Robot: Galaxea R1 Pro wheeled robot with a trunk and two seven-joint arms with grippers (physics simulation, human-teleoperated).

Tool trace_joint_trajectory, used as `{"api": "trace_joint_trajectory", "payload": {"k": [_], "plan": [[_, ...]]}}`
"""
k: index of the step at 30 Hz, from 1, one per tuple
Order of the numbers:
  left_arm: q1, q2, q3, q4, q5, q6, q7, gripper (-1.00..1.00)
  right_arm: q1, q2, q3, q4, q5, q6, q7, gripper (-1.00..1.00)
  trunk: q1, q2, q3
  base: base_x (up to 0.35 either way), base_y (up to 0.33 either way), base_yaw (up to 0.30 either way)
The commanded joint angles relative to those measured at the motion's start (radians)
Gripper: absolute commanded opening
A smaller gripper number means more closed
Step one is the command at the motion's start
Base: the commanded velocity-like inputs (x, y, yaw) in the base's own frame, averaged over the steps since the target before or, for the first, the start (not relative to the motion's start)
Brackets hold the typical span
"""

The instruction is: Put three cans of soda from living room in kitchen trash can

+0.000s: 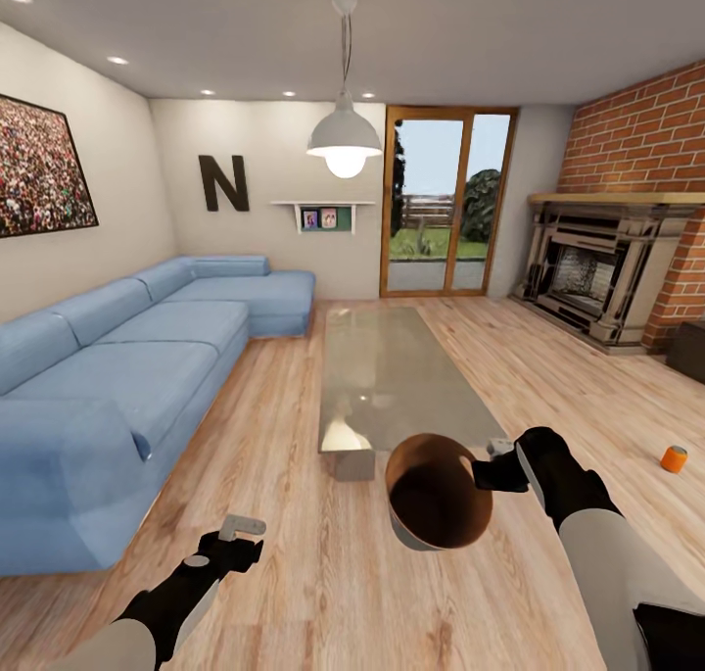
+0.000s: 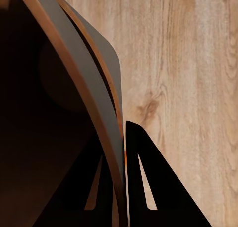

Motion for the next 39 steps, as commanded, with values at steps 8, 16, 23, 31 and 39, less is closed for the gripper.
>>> {"api": "trace_joint_trajectory", "payload": {"k": [8, 16, 23, 31, 39], "plan": [[0.0, -0.001, -0.001, 0.0, 0.0, -0.006, 0.0, 1.0, -0.001, -0.001, -0.003, 0.002, -0.034, 0.009, 0.006, -1.0, 0.031, -0.056, -0.025, 0.0, 0.0, 0.0], [0.001, -0.002, -0.002, 0.0, 0.0, -0.07, 0.001, 1.0, 0.0, -0.006, 0.006, 0.008, -0.022, 0.047, 0.004, -1.0, 0.061, -0.112, -0.05, 0.0, 0.0, 0.0], [0.002, -0.001, -0.002, 0.0, 0.0, -0.103, 0.001, 1.0, 0.007, -0.001, 0.006, 0.011, 0.029, 0.047, 0.003, -1.0, 0.088, -0.161, -0.072, 0.0, 0.0, 0.0], [0.003, 0.0, -0.002, 0.011, -0.001, -0.163, 0.001, 1.0, 0.017, 0.008, 0.011, 0.012, 0.043, 0.047, 0.002, -1.0, 0.119, -0.217, -0.097, 0.0, 0.0, 0.0], [0.007, 0.009, -0.002, 0.018, -0.002, -0.174, 0.0, 1.0, 0.022, 0.025, 0.014, 0.011, 0.045, 0.047, -0.002, -1.0, 0.15, -0.273, -0.122, 0.0, 0.0, 0.0]]}}
